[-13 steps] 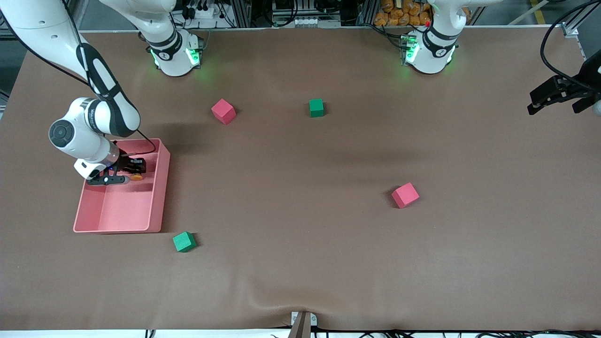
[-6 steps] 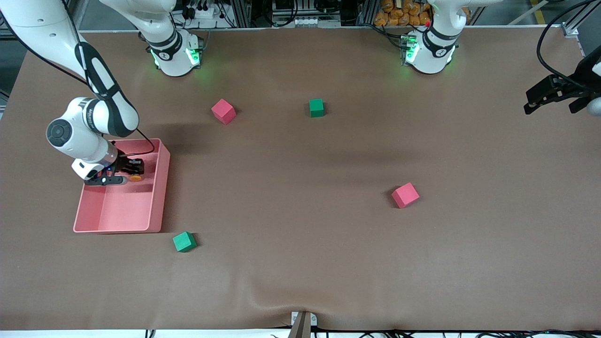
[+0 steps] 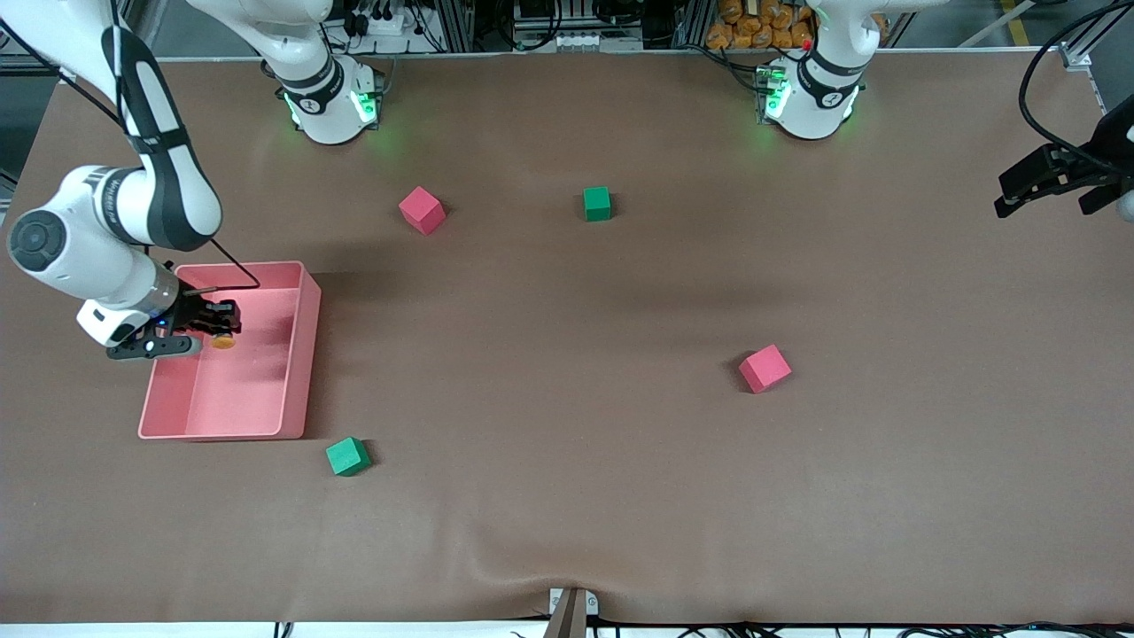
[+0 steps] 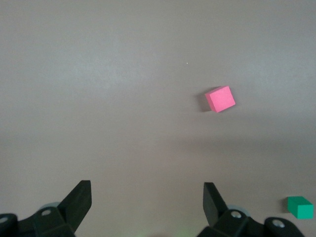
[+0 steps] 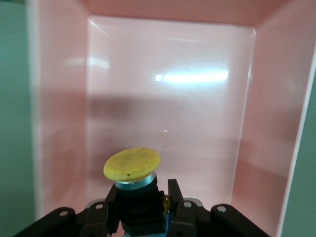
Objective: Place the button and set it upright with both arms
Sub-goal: 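Carry the button to mid-table with the right gripper while the left gripper approaches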
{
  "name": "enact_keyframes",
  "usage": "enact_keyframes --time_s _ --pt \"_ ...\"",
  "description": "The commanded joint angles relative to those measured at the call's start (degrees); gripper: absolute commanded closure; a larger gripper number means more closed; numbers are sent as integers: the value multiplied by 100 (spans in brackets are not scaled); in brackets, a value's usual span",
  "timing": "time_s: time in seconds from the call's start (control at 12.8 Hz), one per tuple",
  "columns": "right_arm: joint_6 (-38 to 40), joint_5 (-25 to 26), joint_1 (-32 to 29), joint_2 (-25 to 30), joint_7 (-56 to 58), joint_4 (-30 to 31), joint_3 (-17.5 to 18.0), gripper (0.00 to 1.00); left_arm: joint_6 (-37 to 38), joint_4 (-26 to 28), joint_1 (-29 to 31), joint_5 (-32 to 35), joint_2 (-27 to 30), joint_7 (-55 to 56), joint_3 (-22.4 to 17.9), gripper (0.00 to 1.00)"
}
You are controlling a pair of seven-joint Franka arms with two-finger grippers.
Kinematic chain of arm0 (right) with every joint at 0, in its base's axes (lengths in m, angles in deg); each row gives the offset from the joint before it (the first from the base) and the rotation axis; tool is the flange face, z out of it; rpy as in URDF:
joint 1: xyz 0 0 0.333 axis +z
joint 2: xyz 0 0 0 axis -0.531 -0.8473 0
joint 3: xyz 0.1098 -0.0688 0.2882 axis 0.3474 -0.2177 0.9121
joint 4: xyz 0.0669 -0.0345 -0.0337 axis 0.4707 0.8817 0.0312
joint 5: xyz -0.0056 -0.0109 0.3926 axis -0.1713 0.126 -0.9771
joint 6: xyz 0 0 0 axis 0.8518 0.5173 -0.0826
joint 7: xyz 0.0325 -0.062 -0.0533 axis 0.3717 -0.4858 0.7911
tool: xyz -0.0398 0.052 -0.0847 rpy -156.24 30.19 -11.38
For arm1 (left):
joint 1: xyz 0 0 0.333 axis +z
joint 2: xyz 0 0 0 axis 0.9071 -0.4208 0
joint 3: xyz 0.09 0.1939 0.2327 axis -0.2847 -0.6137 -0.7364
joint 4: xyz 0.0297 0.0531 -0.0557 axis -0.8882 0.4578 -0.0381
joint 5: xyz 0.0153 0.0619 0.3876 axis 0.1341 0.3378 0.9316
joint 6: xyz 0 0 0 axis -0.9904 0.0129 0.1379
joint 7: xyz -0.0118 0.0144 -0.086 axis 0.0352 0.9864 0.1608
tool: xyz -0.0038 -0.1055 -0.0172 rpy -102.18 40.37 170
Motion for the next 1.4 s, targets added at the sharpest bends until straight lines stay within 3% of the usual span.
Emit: enact_keyframes --time_s 0.0,0.23,0.39,0.7,0.94,1.33 --pt "780 13 640 -52 -44 -697 -1 100 -77 -59 7 -6 -93 55 17 0" --pt "834 4 1712 -87 -193 -1023 -1 100 -77 -59 -54 -15 -199 55 43 0" --pt "800 4 2433 -331 -867 -1269 -1 100 -60 -6 -90 -15 -286 55 79 0" --pt "721 100 3919 -1700 -2976 -2637 -18 100 -34 -15 -151 -15 -541 29 350 0" --pt "720 74 4491 -2878 -4239 -3947 -18 100 -42 -32 -152 -6 -1128 125 632 0" --pt "115 92 4949 -3969 -5044 -4819 -19 100 -78 -24 -90 -586 -1911 424 641 0"
